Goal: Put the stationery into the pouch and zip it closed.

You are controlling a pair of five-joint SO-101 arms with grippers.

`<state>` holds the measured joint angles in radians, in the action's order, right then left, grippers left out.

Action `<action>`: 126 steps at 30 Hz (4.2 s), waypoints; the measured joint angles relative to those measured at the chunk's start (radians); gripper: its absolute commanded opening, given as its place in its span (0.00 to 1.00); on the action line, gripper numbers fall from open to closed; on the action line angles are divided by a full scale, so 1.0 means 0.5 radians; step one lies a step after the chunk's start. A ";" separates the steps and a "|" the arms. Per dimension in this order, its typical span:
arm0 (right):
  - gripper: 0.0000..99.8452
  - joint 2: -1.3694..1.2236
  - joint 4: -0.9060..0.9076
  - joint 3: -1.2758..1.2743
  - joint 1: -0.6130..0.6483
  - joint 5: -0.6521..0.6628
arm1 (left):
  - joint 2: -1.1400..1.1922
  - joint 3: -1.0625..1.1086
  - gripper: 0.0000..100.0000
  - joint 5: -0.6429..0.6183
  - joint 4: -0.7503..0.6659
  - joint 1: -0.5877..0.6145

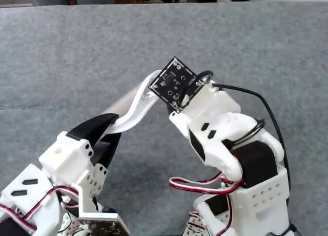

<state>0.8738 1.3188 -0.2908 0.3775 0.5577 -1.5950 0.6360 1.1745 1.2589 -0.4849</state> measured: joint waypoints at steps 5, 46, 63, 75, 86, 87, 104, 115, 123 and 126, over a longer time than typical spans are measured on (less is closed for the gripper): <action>0.01 0.000 -0.037 0.000 -0.083 0.068 | 0.000 0.000 0.03 0.000 0.000 0.000; 0.01 -0.166 -0.887 -0.933 -0.825 0.371 | -0.037 0.028 0.03 0.009 -0.074 0.138; 0.27 -0.166 -0.295 -0.988 -0.522 0.196 | -0.034 0.798 0.03 -0.215 -0.684 0.531; 0.47 0.138 0.095 -0.595 -0.485 -0.160 | -0.034 0.825 0.03 -0.721 -0.690 0.890; 0.47 1.218 0.160 -1.283 -0.733 -0.157 | -0.196 0.875 0.03 -1.559 -0.144 1.145; 0.47 1.372 0.141 -1.372 -0.792 -0.092 | -0.267 0.930 0.03 -1.574 -0.101 1.145; 0.47 1.869 -0.006 -2.437 -1.151 -0.046 | -0.442 1.703 0.03 -1.783 0.089 1.240; 0.47 1.869 0.000 -2.753 -1.366 -0.046 | -0.439 2.078 0.03 -1.786 0.092 1.289; 0.47 1.869 -0.012 -2.759 -1.387 -0.046 | -0.433 2.087 0.03 -1.786 0.086 1.289; 0.47 1.869 -0.135 -2.759 -1.363 -0.098 | -0.433 2.087 0.03 -1.786 0.086 1.289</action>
<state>1.8082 1.2513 -1.6701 -0.3038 0.5086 -1.8113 1.6794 0.2816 1.3019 0.1596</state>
